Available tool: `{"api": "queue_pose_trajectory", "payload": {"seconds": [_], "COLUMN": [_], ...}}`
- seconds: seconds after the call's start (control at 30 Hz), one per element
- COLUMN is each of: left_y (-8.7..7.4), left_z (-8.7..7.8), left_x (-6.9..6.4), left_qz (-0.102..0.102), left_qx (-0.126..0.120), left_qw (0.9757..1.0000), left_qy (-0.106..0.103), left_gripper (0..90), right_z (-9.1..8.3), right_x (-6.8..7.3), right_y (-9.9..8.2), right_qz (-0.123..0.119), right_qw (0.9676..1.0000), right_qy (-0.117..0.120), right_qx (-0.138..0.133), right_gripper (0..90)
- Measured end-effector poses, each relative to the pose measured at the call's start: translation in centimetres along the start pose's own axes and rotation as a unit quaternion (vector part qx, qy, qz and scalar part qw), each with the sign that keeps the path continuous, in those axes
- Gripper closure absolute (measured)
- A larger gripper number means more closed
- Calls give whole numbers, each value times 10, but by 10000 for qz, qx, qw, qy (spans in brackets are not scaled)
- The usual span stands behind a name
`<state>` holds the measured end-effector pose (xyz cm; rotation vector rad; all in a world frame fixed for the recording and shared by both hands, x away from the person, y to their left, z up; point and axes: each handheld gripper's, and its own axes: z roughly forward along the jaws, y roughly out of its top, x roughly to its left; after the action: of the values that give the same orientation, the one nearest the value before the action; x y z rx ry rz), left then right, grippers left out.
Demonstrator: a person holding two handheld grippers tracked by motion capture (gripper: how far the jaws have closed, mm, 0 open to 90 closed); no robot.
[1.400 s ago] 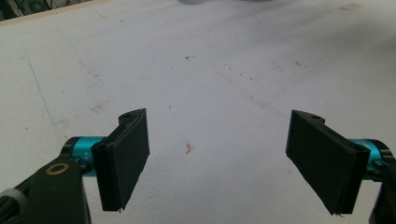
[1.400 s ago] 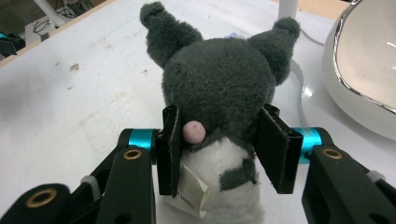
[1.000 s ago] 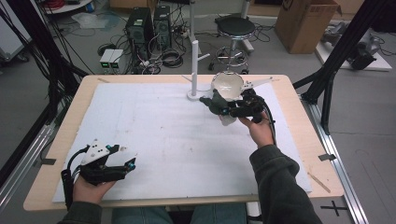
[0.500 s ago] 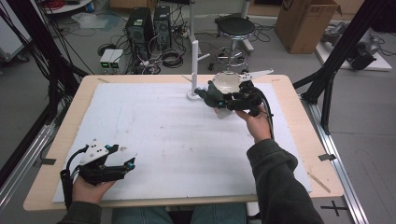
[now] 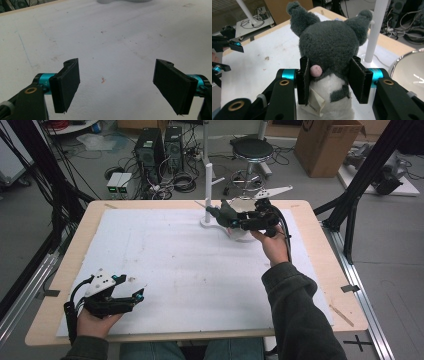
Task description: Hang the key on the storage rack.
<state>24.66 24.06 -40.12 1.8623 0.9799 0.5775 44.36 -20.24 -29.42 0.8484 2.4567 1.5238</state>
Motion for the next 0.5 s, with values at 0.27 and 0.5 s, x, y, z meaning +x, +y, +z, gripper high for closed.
{"api": "queue_pose_trajectory", "payload": {"seconds": [0.27, 0.5], "left_y": [0, 0], "left_z": [-1, -2], "left_x": [0, 1], "left_qz": [0, -20], "left_qx": [-7, -18], "left_qw": [10000, 10000], "left_qy": [15, 42], "left_gripper": [218, 218], "right_z": [0, -4], "right_x": [0, -1], "right_y": [14, 25], "right_qz": [-37, -2], "right_qw": [10000, 9998], "right_qy": [3, -12], "right_qx": [-66, -184], "right_gripper": [567, 567]}}
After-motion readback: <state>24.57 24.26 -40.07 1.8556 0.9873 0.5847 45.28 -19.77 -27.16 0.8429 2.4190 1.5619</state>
